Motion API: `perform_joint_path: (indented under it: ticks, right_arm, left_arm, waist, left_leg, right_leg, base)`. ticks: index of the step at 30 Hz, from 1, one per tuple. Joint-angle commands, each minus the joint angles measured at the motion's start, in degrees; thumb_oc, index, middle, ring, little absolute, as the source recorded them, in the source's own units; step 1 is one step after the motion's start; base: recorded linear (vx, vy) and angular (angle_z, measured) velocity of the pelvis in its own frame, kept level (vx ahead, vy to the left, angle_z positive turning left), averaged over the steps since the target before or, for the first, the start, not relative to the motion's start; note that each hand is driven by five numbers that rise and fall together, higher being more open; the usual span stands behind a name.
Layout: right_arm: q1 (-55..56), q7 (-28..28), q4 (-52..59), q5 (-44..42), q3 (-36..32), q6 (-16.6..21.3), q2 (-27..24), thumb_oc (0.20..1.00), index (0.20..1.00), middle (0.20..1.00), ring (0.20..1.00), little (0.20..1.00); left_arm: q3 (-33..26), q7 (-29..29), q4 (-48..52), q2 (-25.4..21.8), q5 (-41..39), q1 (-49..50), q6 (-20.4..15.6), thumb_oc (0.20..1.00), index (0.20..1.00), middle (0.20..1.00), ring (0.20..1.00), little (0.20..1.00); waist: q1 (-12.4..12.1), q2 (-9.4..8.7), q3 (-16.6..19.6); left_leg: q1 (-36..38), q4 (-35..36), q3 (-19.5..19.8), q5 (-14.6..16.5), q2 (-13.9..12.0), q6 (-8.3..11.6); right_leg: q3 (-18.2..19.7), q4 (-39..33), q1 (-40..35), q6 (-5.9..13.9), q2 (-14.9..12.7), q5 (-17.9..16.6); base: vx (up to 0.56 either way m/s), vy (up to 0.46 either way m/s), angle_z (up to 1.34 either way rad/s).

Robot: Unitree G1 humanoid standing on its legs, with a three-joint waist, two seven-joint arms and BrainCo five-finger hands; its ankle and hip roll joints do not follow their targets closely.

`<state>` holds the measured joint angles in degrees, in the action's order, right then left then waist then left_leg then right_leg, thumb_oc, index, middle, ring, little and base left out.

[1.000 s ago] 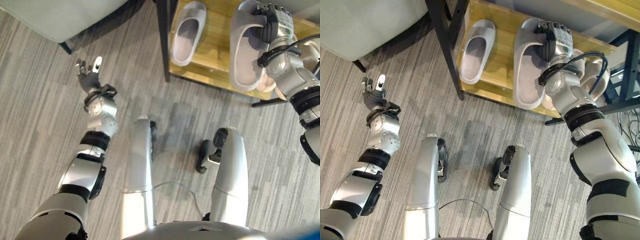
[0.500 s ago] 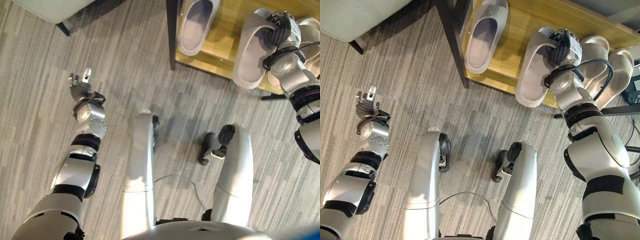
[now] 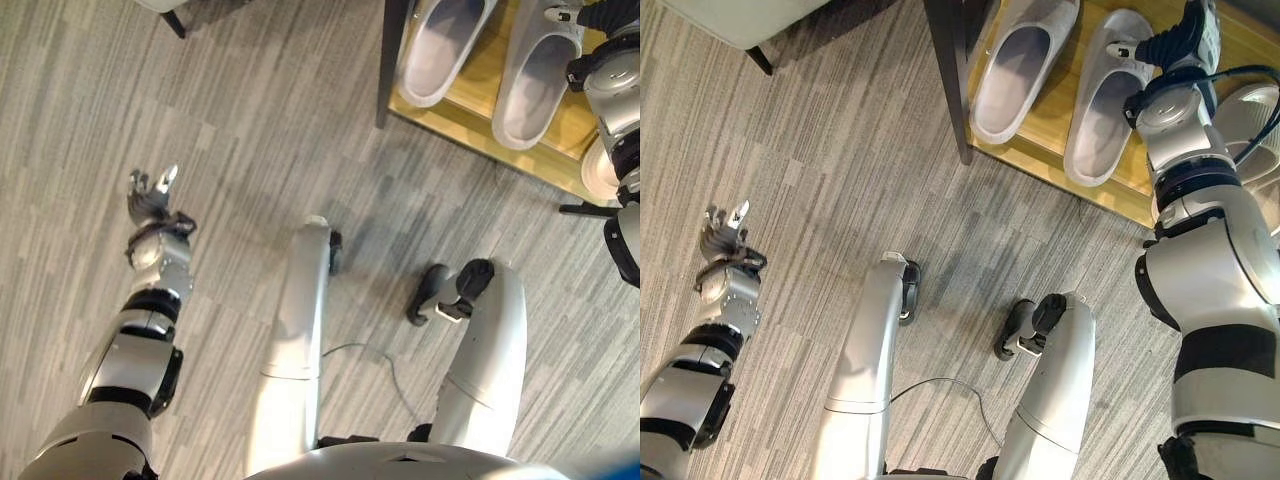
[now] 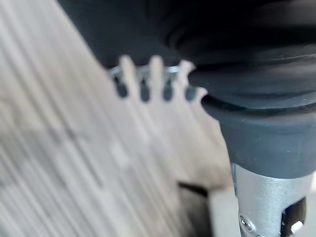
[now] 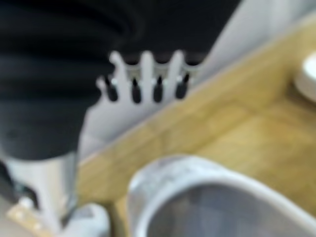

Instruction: Arrange the slippers neatly on the shoe rack.

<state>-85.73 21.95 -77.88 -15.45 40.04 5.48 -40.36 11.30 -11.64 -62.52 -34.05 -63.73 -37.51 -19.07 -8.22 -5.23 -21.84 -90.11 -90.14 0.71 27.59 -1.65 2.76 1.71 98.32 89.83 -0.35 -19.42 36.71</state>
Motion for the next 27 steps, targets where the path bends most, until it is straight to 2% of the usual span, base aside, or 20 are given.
perform_joint_path:
  ticks: [1,5,6,8,13,20,25,27]
  right_arm:
    - [-2.9,0.3,-1.8,-1.6,2.1,1.6,2.1,1.000,1.000,1.000,1.000,1.000]
    - [-1.9,1.6,-1.2,-0.2,1.4,1.2,4.5,1.000,1.000,1.000,1.000,1.000]
    - [-2.2,3.5,-0.9,3.7,2.4,-0.1,6.3,1.000,1.000,1.000,1.000,1.000]
    - [-2.4,4.6,0.0,6.5,3.0,-0.6,6.6,1.000,1.000,1.000,1.000,1.000]
    - [-2.4,6.1,0.2,9.6,3.2,-2.1,8.7,1.000,1.000,1.000,1.000,1.000]
    - [1.4,11.4,1.7,14.9,0.2,-4.2,13.1,1.000,1.000,1.000,1.000,1.000]
    - [4.5,14.2,4.5,14.5,-3.3,-4.4,15.2,1.000,1.000,1.000,1.000,1.000]
    - [8.0,18.4,7.9,15.6,-8.0,-4.6,17.0,1.000,1.000,1.000,1.000,1.000]
  left_arm:
    - [-1.8,1.1,-1.7,-3.7,2.4,-5.8,-0.8,1.000,1.000,1.000,1.000,1.000]
    - [0.1,0.7,-3.4,-3.8,4.2,-9.8,-0.2,1.000,1.000,1.000,1.000,1.000]
    - [1.2,-0.1,-5.0,-5.0,4.5,-14.5,0.1,1.000,1.000,1.000,1.000,1.000]
    - [1.8,-1.2,-5.1,-6.0,4.8,-18.0,-0.1,1.000,1.000,1.000,1.000,1.000]
    - [4.9,-2.4,-7.9,-7.7,6.5,-27.6,0.4,1.000,1.000,1.000,1.000,1.000]
    - [4.8,-6.2,-9.0,-2.6,9.1,-30.2,-0.4,1.000,1.000,1.000,1.000,1.000]
    - [3.7,-8.7,-5.9,1.9,9.8,-27.0,-1.9,1.000,1.000,1.000,1.000,1.000]
    - [2.5,-11.2,-2.7,5.9,11.9,-22.8,-3.0,1.000,1.000,1.000,1.000,1.000]
  waist:
    - [2.4,-0.07,0.8]
    - [2.8,-0.08,0.7]
    - [3.4,-0.17,1.1]
    - [3.7,-0.05,1.3]
    - [4.8,-0.13,1.8]
    - [5.9,0.24,2.3]
    - [6.3,0.53,2.2]
    - [6.5,0.99,2.2]
  left_leg:
    - [0.2,7.5,3.3,-4.6,-0.4,0.38]
    - [0.2,8.1,3.1,-4.7,-0.8,0.22]
    - [0.2,10.0,3.2,-5.6,-0.8,0.34]
    - [0.2,10.5,3.3,-6.3,-0.7,0.34]
    - [0.2,12.4,3.1,-7.1,-0.8,0.42]
    - [0.2,11.3,2.9,-6.9,-1.2,0.39]
    - [0.2,10.5,2.8,-6.8,-1.3,0.30]
    - [0.2,10.0,2.7,-6.6,-1.3,0.09]
  right_leg:
    - [4.6,-3.5,-0.1,2.45,0.7,-7.5]
    - [4.5,-4.5,-0.3,2.66,1.2,-8.2]
    - [3.9,-6.4,-0.6,2.91,1.4,-8.8]
    - [3.6,-7.2,-0.5,3.10,1.6,-9.4]
    - [3.8,-9.0,-0.7,3.51,1.8,-9.9]
    - [4.5,-7.7,-0.2,3.69,2.5,-10.5]
    - [5.0,-6.8,0.1,3.75,3.0,-10.7]
    - [5.0,-6.3,0.1,3.66,3.3,-10.6]
  base:
    - [-0.02,0.020,0.06]
    - [-0.05,0.034,-0.02]
    - [-0.09,0.015,-0.10]
    - [-0.08,0.027,-0.08]
    - [-0.06,0.033,-0.04]
    - [-0.01,0.024,-0.07]
    - [0.00,0.004,-0.02]
    - [0.00,0.011,-0.05]
